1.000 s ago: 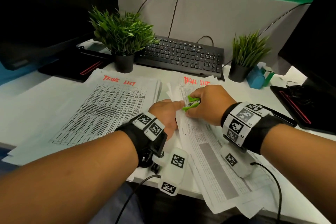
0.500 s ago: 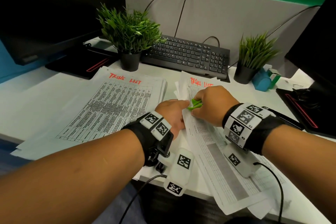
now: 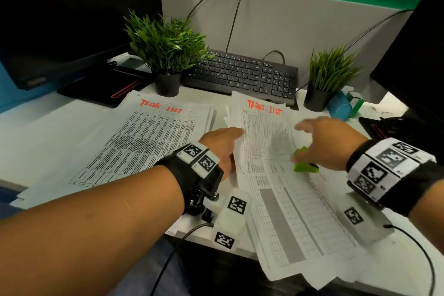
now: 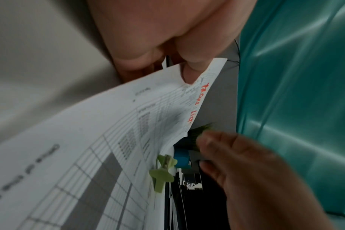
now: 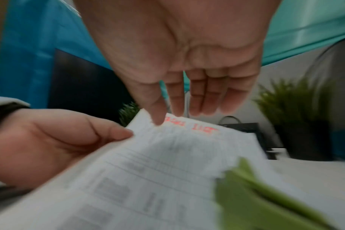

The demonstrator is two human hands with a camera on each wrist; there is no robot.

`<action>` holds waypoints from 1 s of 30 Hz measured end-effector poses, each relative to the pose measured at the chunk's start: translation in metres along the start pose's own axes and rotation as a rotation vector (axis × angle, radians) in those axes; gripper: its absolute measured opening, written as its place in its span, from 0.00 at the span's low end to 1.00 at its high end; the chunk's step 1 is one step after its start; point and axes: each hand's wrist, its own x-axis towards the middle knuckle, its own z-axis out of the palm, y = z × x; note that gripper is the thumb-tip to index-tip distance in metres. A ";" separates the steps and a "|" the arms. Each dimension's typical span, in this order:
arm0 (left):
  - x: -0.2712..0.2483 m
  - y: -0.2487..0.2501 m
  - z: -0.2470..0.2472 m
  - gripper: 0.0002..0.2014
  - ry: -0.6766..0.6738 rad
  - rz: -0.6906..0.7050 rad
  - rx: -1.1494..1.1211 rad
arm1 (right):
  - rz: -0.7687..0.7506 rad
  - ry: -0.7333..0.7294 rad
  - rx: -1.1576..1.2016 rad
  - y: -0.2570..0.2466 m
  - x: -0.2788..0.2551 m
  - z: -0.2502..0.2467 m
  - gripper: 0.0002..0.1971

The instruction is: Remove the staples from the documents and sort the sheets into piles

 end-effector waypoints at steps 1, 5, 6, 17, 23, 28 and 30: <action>-0.003 0.001 0.002 0.14 -0.010 0.012 0.031 | -0.082 0.126 0.063 -0.009 -0.002 -0.004 0.23; -0.020 0.005 0.010 0.09 -0.041 0.132 0.160 | -0.232 0.231 0.252 -0.051 -0.002 0.002 0.07; -0.023 0.006 0.010 0.09 -0.041 0.162 0.190 | -0.221 0.227 0.258 -0.056 0.000 0.005 0.08; -0.032 0.012 0.020 0.11 0.090 0.427 0.444 | -0.224 0.109 0.483 -0.054 0.014 -0.007 0.12; -0.026 0.016 0.030 0.16 0.189 0.451 0.593 | 0.042 -0.236 1.099 -0.038 0.019 -0.019 0.07; -0.028 0.033 0.020 0.22 0.286 0.432 0.673 | -0.083 -0.202 1.179 -0.026 0.009 -0.017 0.05; -0.038 0.042 0.016 0.29 0.265 0.528 0.747 | -0.139 -0.198 1.157 -0.024 0.006 -0.016 0.06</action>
